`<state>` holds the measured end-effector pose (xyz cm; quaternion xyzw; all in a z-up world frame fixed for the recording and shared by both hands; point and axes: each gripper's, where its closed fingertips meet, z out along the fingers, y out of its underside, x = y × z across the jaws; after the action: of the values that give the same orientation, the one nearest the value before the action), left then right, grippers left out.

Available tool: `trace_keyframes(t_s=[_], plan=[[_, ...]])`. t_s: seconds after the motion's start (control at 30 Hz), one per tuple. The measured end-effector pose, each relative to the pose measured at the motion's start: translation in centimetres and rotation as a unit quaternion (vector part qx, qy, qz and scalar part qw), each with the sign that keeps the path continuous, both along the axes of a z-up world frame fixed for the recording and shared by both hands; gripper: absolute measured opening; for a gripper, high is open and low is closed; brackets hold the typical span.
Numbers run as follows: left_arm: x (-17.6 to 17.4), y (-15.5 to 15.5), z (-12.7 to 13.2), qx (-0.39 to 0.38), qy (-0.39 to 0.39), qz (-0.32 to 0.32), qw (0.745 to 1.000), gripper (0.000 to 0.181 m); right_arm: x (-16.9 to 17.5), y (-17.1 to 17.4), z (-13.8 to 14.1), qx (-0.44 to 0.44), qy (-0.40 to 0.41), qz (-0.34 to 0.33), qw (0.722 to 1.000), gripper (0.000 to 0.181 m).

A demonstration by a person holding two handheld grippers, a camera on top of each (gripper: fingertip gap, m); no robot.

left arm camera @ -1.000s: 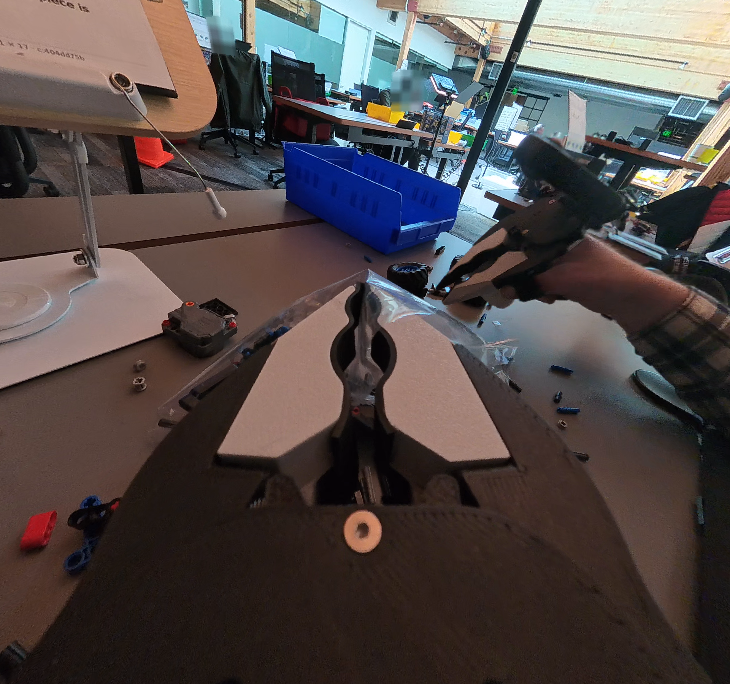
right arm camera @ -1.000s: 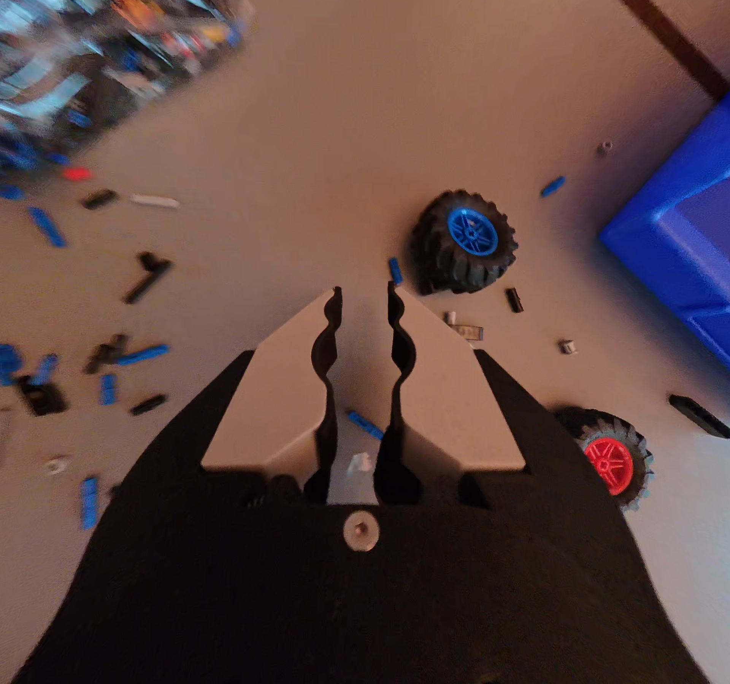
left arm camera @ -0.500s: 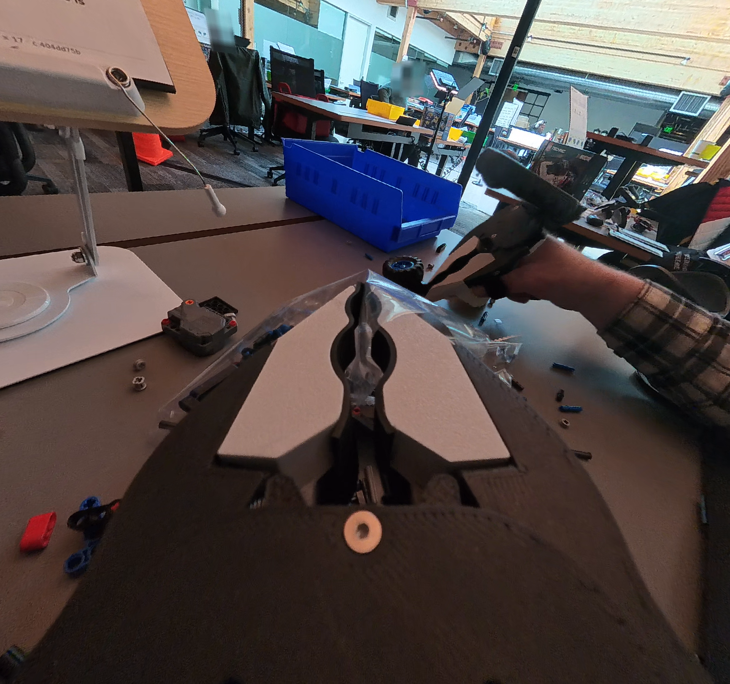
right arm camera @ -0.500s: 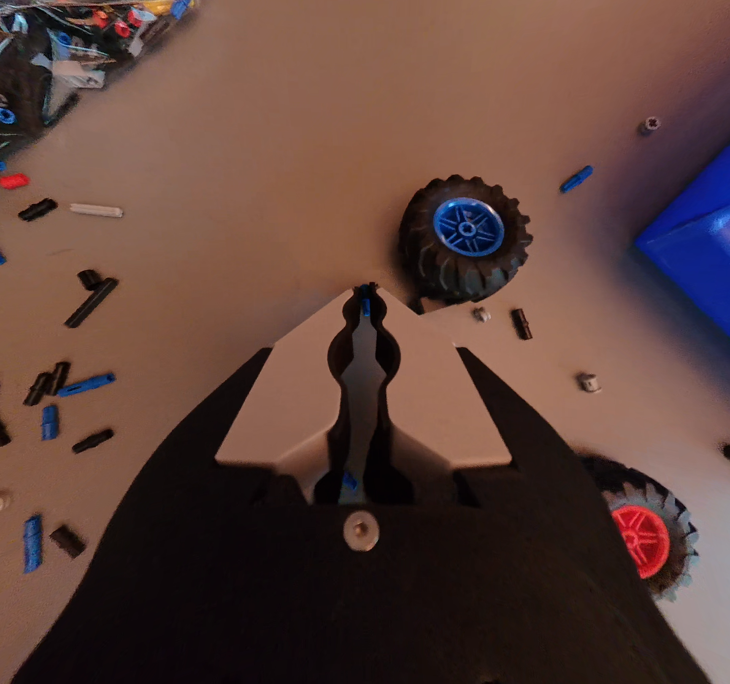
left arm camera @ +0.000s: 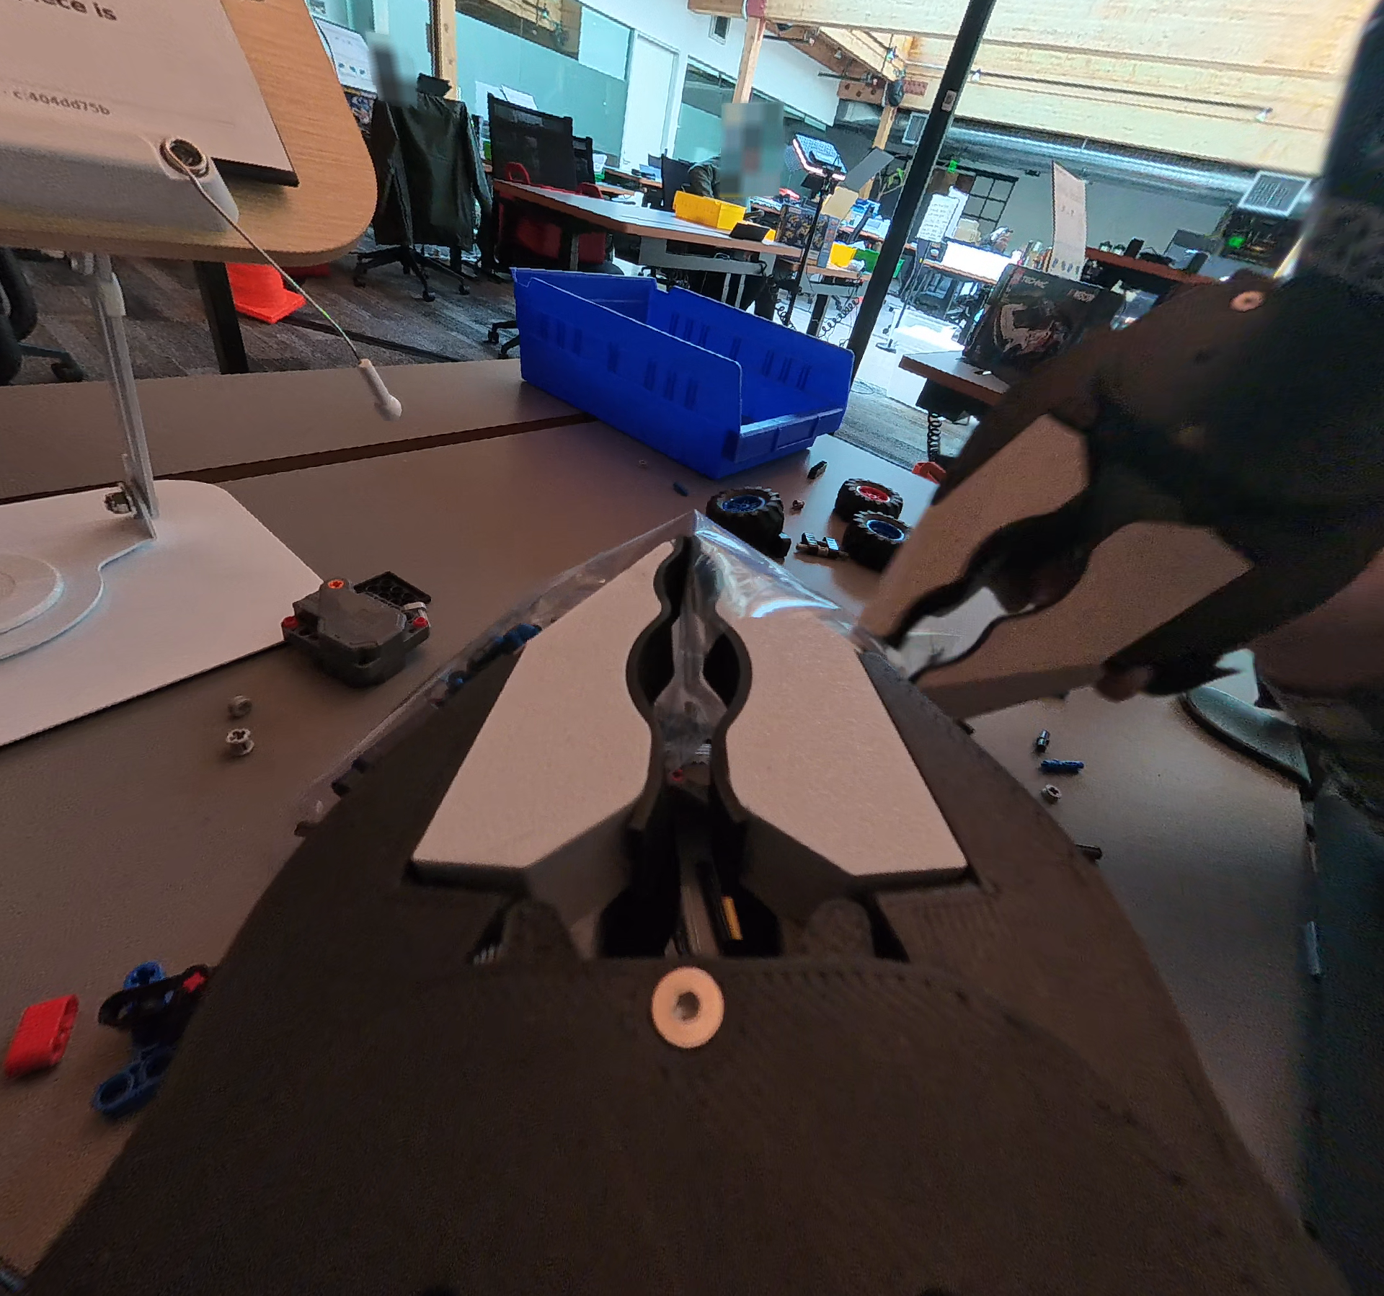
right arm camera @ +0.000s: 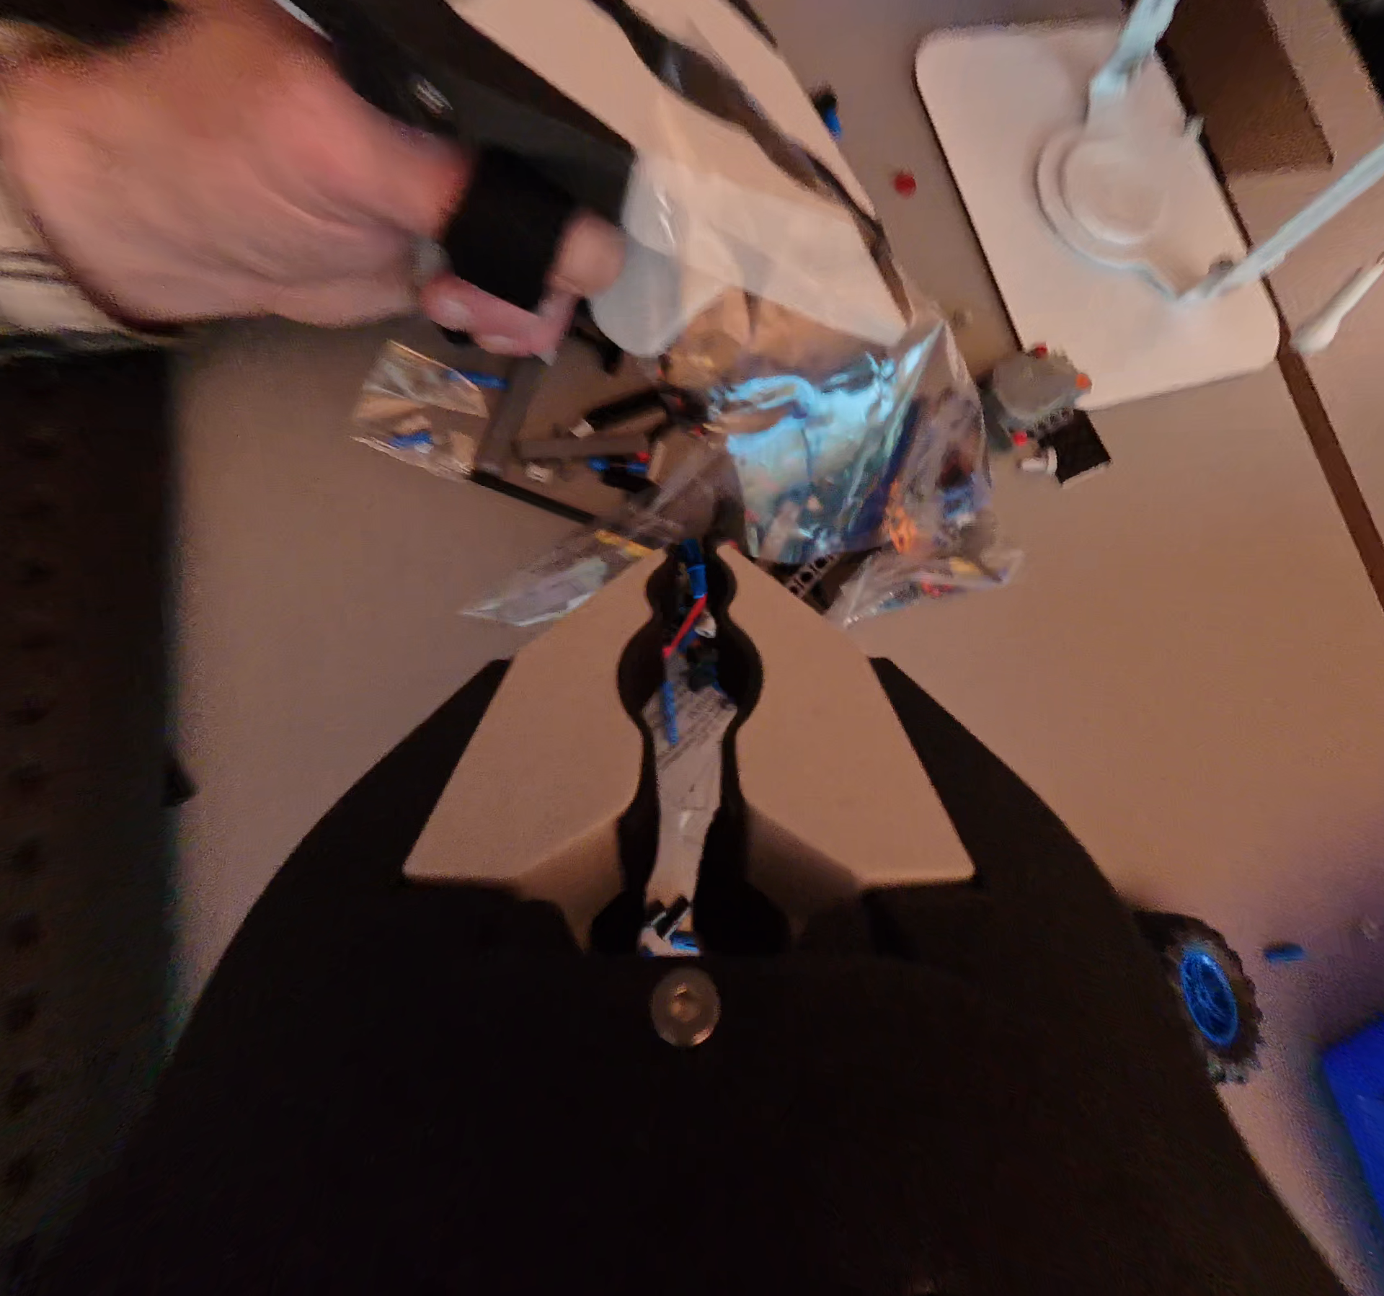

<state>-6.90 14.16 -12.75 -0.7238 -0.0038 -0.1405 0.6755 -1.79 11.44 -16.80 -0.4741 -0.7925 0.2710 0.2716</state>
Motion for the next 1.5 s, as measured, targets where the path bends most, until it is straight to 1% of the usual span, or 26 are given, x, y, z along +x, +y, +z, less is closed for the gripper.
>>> trace_keyframes(t_s=[0.03, 0.07, 0.13, 0.2, 0.27, 0.3, 0.33, 0.4, 0.47, 0.57, 0.67, 0.8, 0.93, 1.0, 1.07, 1.2, 1.27, 1.37, 1.47, 1.5], plan=[[0.0, 0.0, 0.0, 0.001, 0.0, 0.0, 1.0, 0.0, -0.3, 0.5, -1.0, 0.017, -0.021, -0.012, 1.0, 0.022], [0.1, -0.1, 0.1, 0.001, -0.001, -0.001, 1.0, 0.0, -0.3, 0.8, -1.5, 0.028, -0.034, -0.013, 0.999, 0.029], [0.1, -0.1, 0.2, 0.002, -0.001, -0.001, 1.0, 0.0, -0.1, 0.9, -0.2, 0.027, -0.003, -0.007, 1.0, 0.018], [0.0, 0.0, 0.2, 0.001, -0.002, 0.003, 1.0, 0.0, 0.5, 2.4, 2.0, 0.007, 0.029, -0.024, 0.999, 0.016], [0.0, 0.0, 0.2, 0.0, -0.005, 0.007, 1.0, 0.0, 1.3, 5.9, 4.6, -0.012, 0.069, -0.07, 0.995, 0.011], [0.0, -0.1, 0.2, 0.0, -0.006, 0.007, 1.0, 0.0, 1.8, 8.3, 5.6, -0.02, 0.084, -0.105, 0.991, 0.011], [0.0, -0.1, 0.2, -0.001, -0.006, 0.007, 1.0, 0.0, 2.3, 11.0, 6.0, -0.019, 0.087, -0.141, 0.986, 0.011], [0.1, 0.0, 0.3, 0.0, -0.005, 0.005, 1.0, 0.0, 3.4, 16.5, 5.0, -0.028, 0.06, -0.21, 0.975, 0.016], [0.3, 0.0, 0.3, 0.0, -0.005, 0.003, 1.0, 0.0, 3.9, 20.5, 3.3, -0.032, 0.031, -0.256, 0.966, 0.018], [0.3, 0.0, 0.3, 0.0, -0.007, 0.002, 1.0, 0.0, 3.9, 24.6, 0.2, -0.001, -0.019, -0.294, 0.956, 0.018], [0.3, 0.0, 0.3, 0.0, -0.008, 0.0, 1.0, 0.0, 3.5, 27.5, -3.0, -0.002, -0.073, -0.33, 0.941, 0.02], [0.3, 0.1, 0.3, 0.001, -0.01, -0.001, 1.0, 0.0, 2.1, 29.9, -5.4, -0.026, -0.101, -0.366, 0.925, 0.019], [0.4, 0.1, 0.3, 0.001, -0.012, -0.003, 1.0, 0.0, 1.5, 32.0, -7.4, -0.016, -0.129, -0.404, 0.905, 0.014], [0.4, 0.1, 0.3, 0.001, -0.013, -0.004, 1.0, 0.0, 1.2, 32.5, -8.3, -0.018, -0.137, -0.411, 0.901, 0.004], [0.5, 0.1, 0.3, 0.001, -0.013, -0.005, 1.0, 0.0, 1.3, 33.1, -9.1, -0.004, -0.153, -0.422, 0.894, 0.002], [0.5, 0.1, 0.3, 0.001, -0.015, -0.007, 1.0, 0.0, 1.3, 33.3, -9.3, -0.008, -0.153, -0.424, 0.893, 0.0], [0.5, 0.1, 0.3, 0.001, -0.015, -0.007, 1.0, 0.0, 1.1, 32.9, -9.2, -0.034, -0.15, -0.417, 0.896, 0.0], [0.4, 0.1, 0.3, 0.001, -0.017, -0.006, 1.0, 0.0, 0.8, 32.0, -8.2, -0.058, -0.12, -0.403, 0.905, 0.0], [0.5, 0.1, 0.3, 0.0, -0.015, -0.006, 1.0, 0.0, 1.7, 31.5, -7.2, -0.035, -0.116, -0.395, 0.911, 0.0], [0.5, 0.1, 0.3, 0.0, -0.015, -0.005, 1.0, 0.0, 1.9, 31.5, -7.2, -0.033, -0.119, -0.396, 0.91, 0.003]])
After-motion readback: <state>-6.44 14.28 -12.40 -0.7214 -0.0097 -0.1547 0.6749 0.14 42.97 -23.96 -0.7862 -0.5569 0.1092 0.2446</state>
